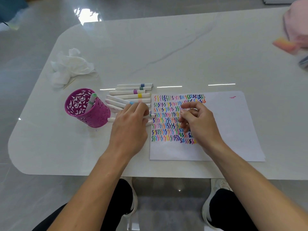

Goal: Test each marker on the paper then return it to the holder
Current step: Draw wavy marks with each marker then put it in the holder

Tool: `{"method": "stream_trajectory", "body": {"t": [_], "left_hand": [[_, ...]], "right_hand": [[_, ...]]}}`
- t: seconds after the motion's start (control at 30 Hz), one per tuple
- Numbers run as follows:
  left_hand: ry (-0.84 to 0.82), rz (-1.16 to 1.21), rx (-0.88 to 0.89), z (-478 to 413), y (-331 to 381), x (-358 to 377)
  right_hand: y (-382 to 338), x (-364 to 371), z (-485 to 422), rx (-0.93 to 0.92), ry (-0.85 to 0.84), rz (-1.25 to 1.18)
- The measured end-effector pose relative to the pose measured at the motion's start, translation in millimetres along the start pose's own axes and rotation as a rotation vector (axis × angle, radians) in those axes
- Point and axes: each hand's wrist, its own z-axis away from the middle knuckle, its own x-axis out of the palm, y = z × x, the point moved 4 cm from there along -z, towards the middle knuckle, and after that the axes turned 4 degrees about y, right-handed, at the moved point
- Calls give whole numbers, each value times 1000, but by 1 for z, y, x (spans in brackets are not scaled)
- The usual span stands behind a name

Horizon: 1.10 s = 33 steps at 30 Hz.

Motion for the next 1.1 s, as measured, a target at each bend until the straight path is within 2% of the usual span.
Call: {"method": "stream_trajectory", "body": {"t": [0.17,0.27,0.37,0.5,0.7,0.77,0.87,1.03,1.1], "left_hand": [[55,256,60,-5,17,-1],[50,373,141,-5,30,-1],[98,486,140,-7,36,-2],[159,708,42,-10,38,-2],[90,985,-137,-11,40,13],[38,983,-182,-11,41,20],[-39,859,-203,-11,39,29],[-184,538,-121,-7,41,40],[-241,507,-99,-5,46,44]], "right_hand": [[-1,-2,1,-17,-5,10],[-5,-3,3,-64,-18,15],[-10,-4,5,-135,-61,34],[-17,-2,12,-253,-136,93],[-23,-6,16,-415,-182,191],[-25,-10,16,-464,-155,249],[-24,-19,12,-512,-118,402],[-17,-32,9,-631,-135,691],[-15,-35,7,-618,-172,737]]}}
